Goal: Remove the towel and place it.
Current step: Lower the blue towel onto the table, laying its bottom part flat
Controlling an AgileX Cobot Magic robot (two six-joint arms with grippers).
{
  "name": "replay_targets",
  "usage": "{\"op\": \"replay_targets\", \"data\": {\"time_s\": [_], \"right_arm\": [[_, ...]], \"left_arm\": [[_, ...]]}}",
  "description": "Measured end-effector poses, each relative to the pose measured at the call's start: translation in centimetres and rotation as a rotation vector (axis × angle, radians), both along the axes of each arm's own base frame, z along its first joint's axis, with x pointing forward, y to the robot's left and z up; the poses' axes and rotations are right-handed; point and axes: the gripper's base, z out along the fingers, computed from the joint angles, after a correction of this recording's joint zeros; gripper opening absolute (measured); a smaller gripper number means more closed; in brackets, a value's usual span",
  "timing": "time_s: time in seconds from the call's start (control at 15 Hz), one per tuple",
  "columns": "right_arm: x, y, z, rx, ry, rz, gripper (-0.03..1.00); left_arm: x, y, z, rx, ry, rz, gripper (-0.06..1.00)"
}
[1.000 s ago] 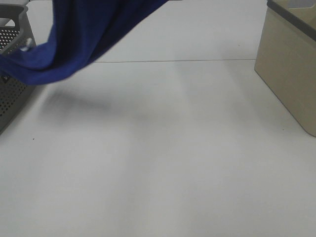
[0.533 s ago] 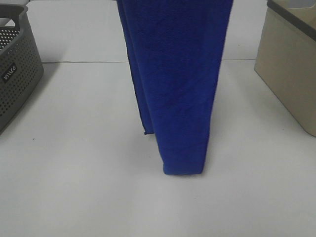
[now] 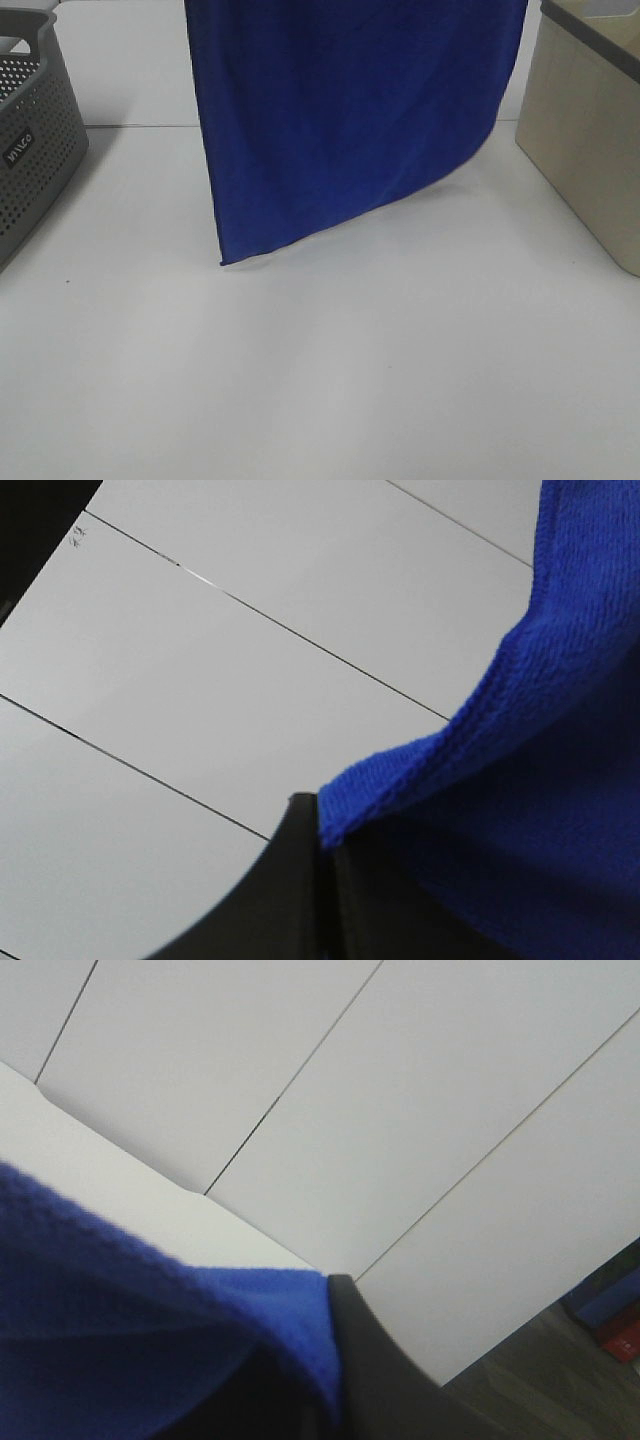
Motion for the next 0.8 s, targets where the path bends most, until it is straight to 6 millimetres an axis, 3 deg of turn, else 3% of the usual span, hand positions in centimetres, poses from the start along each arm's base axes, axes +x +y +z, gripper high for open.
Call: {"op": "replay_targets", "data": {"time_s": [0.2,0.4,0.8], "right_arm": [[0.5,0.3,-0.3,-0.007,-0.007,0.004,0.01],[2.6,1.9,-2.0,0.007,-0.021,0.056,0.01],[7.2,4.8,-5.8,0.007,-0.075,0.108,0.01]], "left_arm": [[1.5,1.7,-0.2,-0.017,0.003,0.047,0.0],[4.0,4.1,-0.6,-0.139,0.014,0.001,0.0],[11.4,7.2,-4.7,-0.163,0.062,0.0,0.0]]}}
